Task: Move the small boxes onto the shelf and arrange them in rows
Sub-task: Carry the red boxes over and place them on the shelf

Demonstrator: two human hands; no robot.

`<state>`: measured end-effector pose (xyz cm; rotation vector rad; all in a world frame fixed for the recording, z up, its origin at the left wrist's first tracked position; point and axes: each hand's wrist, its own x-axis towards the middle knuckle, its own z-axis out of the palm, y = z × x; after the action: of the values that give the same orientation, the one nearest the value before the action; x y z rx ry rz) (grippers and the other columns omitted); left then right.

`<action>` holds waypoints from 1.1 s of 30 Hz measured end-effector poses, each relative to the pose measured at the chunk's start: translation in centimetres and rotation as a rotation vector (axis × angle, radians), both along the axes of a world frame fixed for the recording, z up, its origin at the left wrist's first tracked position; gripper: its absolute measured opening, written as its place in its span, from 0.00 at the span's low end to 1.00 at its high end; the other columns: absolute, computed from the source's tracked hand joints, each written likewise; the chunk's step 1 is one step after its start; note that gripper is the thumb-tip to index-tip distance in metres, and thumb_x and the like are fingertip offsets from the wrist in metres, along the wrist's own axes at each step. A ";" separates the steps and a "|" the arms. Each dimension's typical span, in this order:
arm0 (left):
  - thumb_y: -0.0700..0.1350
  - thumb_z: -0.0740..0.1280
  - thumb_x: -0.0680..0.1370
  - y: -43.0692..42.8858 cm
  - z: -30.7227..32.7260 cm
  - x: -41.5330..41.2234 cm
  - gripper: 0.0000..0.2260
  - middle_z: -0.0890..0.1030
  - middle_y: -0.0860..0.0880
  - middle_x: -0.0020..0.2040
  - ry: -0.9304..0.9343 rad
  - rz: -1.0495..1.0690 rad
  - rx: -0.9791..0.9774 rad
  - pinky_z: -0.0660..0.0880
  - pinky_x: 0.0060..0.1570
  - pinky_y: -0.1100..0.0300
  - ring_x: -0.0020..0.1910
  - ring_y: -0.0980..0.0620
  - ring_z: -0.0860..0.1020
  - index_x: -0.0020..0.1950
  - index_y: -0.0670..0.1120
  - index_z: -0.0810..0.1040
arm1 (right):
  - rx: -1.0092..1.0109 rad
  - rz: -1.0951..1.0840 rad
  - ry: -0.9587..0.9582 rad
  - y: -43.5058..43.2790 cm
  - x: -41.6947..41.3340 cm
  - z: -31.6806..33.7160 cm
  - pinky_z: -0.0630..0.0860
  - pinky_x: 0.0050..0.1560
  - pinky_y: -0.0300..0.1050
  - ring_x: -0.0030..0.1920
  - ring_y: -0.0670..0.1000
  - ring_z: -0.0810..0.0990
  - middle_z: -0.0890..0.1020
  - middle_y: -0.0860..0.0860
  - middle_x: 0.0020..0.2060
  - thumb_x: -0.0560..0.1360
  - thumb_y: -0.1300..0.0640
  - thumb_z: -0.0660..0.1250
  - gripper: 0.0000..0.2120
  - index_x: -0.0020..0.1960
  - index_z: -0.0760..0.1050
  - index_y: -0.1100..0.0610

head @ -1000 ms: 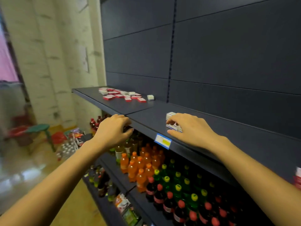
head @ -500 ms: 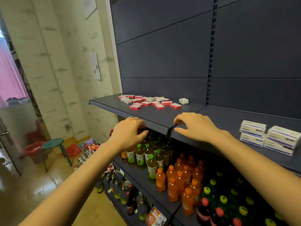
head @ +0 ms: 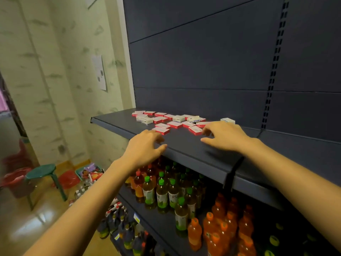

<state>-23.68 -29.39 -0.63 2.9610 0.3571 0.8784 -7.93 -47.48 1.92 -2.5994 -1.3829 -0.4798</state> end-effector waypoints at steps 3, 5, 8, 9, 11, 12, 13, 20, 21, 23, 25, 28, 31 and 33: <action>0.55 0.61 0.77 3.1 0.5 2.8 0.15 0.79 0.50 0.56 0.024 0.003 -0.019 0.72 0.50 0.57 0.55 0.52 0.75 0.57 0.48 0.76 | -0.084 -0.099 0.012 3.2 3.1 0.4 0.72 0.51 0.48 0.55 0.55 0.77 0.79 0.52 0.55 0.75 0.42 0.59 0.17 0.52 0.76 0.52; 0.54 0.61 0.77 5.4 0.7 4.8 0.15 0.78 0.49 0.57 0.050 0.003 -0.027 0.72 0.51 0.57 0.55 0.52 0.75 0.57 0.47 0.76 | -0.127 -0.160 0.018 5.3 5.1 0.5 0.70 0.46 0.46 0.53 0.56 0.77 0.79 0.54 0.53 0.75 0.38 0.57 0.19 0.47 0.74 0.54; 0.54 0.61 0.77 7.9 0.7 6.9 0.15 0.78 0.49 0.58 0.063 -0.012 -0.059 0.72 0.52 0.59 0.55 0.53 0.75 0.58 0.48 0.76 | -0.151 -0.219 0.042 7.3 7.2 -0.1 0.69 0.46 0.47 0.52 0.56 0.77 0.79 0.55 0.53 0.73 0.35 0.56 0.23 0.46 0.72 0.55; 0.53 0.61 0.77 8.8 0.6 7.6 0.14 0.78 0.49 0.58 0.058 -0.015 -0.073 0.72 0.51 0.60 0.55 0.53 0.74 0.58 0.48 0.76 | -0.161 -0.238 0.048 8.1 7.8 -0.3 0.69 0.46 0.47 0.53 0.56 0.77 0.78 0.54 0.54 0.73 0.34 0.57 0.24 0.48 0.73 0.55; 0.53 0.62 0.77 10.5 0.3 8.8 0.15 0.78 0.49 0.58 0.058 -0.020 -0.101 0.72 0.50 0.60 0.54 0.53 0.75 0.58 0.47 0.76 | -0.196 -0.281 0.053 9.3 8.7 -0.9 0.68 0.46 0.47 0.55 0.56 0.77 0.78 0.54 0.56 0.72 0.33 0.58 0.27 0.53 0.74 0.56; 0.53 0.61 0.77 11.3 0.2 9.3 0.15 0.78 0.49 0.58 0.065 -0.024 -0.112 0.72 0.50 0.60 0.54 0.53 0.75 0.58 0.47 0.76 | -0.214 -0.302 0.052 9.8 9.1 -1.3 0.69 0.46 0.47 0.56 0.56 0.77 0.78 0.54 0.57 0.72 0.33 0.58 0.27 0.54 0.74 0.56; 0.53 0.61 0.77 12.1 0.1 9.7 0.15 0.78 0.49 0.58 0.076 -0.032 -0.121 0.72 0.50 0.59 0.54 0.52 0.74 0.58 0.47 0.76 | -0.235 -0.321 0.055 10.3 9.4 -1.7 0.69 0.47 0.47 0.57 0.56 0.76 0.77 0.54 0.58 0.72 0.33 0.57 0.27 0.54 0.74 0.56; 0.57 0.63 0.75 17.6 -0.2 12.5 0.20 0.76 0.48 0.59 0.278 -0.235 -0.252 0.73 0.59 0.51 0.56 0.51 0.74 0.62 0.47 0.73 | -0.280 -0.352 0.235 11.5 11.7 -0.9 0.71 0.47 0.46 0.49 0.53 0.74 0.76 0.53 0.52 0.73 0.39 0.61 0.18 0.47 0.71 0.54; 0.57 0.64 0.74 18.3 -0.2 12.9 0.20 0.75 0.49 0.59 0.314 -0.289 -0.275 0.73 0.59 0.51 0.56 0.51 0.74 0.62 0.47 0.73 | -0.268 -0.349 0.235 11.3 11.8 -0.8 0.72 0.49 0.46 0.51 0.53 0.73 0.75 0.52 0.54 0.73 0.39 0.61 0.19 0.52 0.71 0.55; 0.57 0.66 0.73 19.6 -0.2 13.7 0.21 0.75 0.50 0.59 0.376 -0.385 -0.287 0.72 0.60 0.54 0.57 0.53 0.73 0.62 0.48 0.73 | -0.224 -0.364 0.228 10.9 11.5 -0.6 0.70 0.49 0.46 0.52 0.51 0.72 0.74 0.51 0.55 0.74 0.40 0.61 0.21 0.58 0.70 0.54; 0.55 0.67 0.73 20.6 -0.2 14.5 0.20 0.74 0.52 0.60 0.416 -0.473 -0.286 0.69 0.59 0.63 0.57 0.57 0.71 0.62 0.49 0.73 | -0.167 -0.387 0.224 10.7 10.8 -0.4 0.69 0.48 0.45 0.54 0.50 0.72 0.74 0.49 0.54 0.74 0.40 0.62 0.21 0.59 0.70 0.52; 0.52 0.69 0.73 21.9 0.0 15.7 0.18 0.72 0.55 0.60 0.467 -0.572 -0.269 0.68 0.59 0.67 0.58 0.59 0.70 0.61 0.51 0.73 | -0.093 -0.439 0.242 10.8 9.4 0.3 0.71 0.52 0.47 0.54 0.49 0.72 0.73 0.46 0.55 0.73 0.40 0.62 0.21 0.61 0.70 0.49; 0.52 0.69 0.72 22.7 0.1 16.7 0.16 0.72 0.56 0.57 0.480 -0.650 -0.269 0.70 0.54 0.69 0.55 0.60 0.72 0.58 0.54 0.72 | -0.039 -0.482 0.254 11.0 7.7 0.6 0.72 0.52 0.47 0.51 0.49 0.73 0.73 0.46 0.58 0.73 0.40 0.63 0.19 0.60 0.70 0.49; 0.52 0.69 0.72 23.0 0.1 17.2 0.15 0.73 0.56 0.56 0.504 -0.696 -0.257 0.72 0.54 0.68 0.54 0.60 0.72 0.57 0.54 0.71 | -0.008 -0.523 0.266 10.8 6.2 0.5 0.73 0.54 0.48 0.54 0.50 0.74 0.73 0.46 0.60 0.73 0.40 0.64 0.19 0.60 0.70 0.48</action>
<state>-6.49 -6.41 -0.54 2.6935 -0.4972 0.0077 -1.68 -36.63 2.43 -2.8874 -0.6193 -0.1731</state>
